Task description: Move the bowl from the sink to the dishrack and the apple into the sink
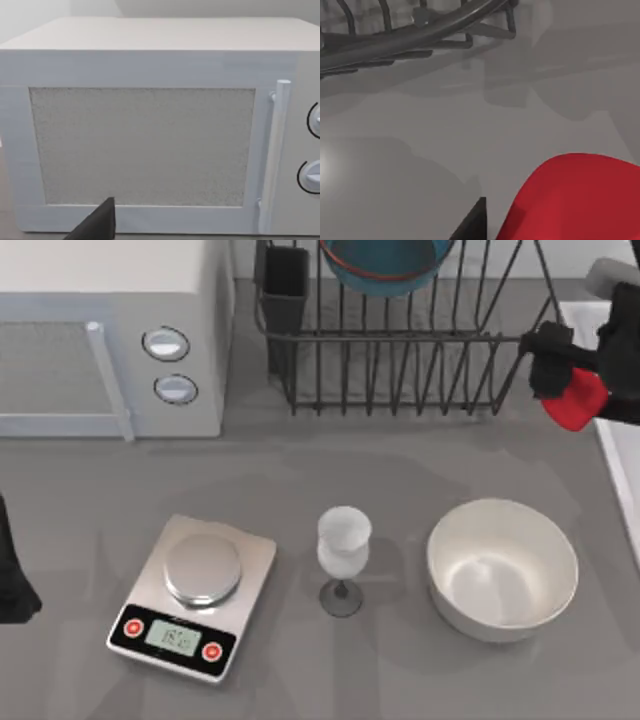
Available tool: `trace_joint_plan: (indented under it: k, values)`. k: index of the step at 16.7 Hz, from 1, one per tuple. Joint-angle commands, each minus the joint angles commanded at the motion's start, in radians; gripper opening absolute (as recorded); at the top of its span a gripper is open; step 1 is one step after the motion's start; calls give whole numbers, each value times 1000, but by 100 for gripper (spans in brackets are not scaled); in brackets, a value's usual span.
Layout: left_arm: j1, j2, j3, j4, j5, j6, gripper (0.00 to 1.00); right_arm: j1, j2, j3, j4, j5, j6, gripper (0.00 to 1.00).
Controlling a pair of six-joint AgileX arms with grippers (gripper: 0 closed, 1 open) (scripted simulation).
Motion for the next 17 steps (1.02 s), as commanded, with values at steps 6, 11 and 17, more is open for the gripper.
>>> trace_joint_plan:
  k: [6, 11, 17]
  values:
    - [0, 0, 0, 0, 0, 0, 100, -213, -44, -135, 349, -95, -139, 0]
    - [0, 0, 0, 0, 0, 0, 100, -384, -77, -233, 623, -174, -215, 0]
    - [0, 0, 0, 0, 0, 0, 100, -541, -109, -349, 930, -269, -290, 0]
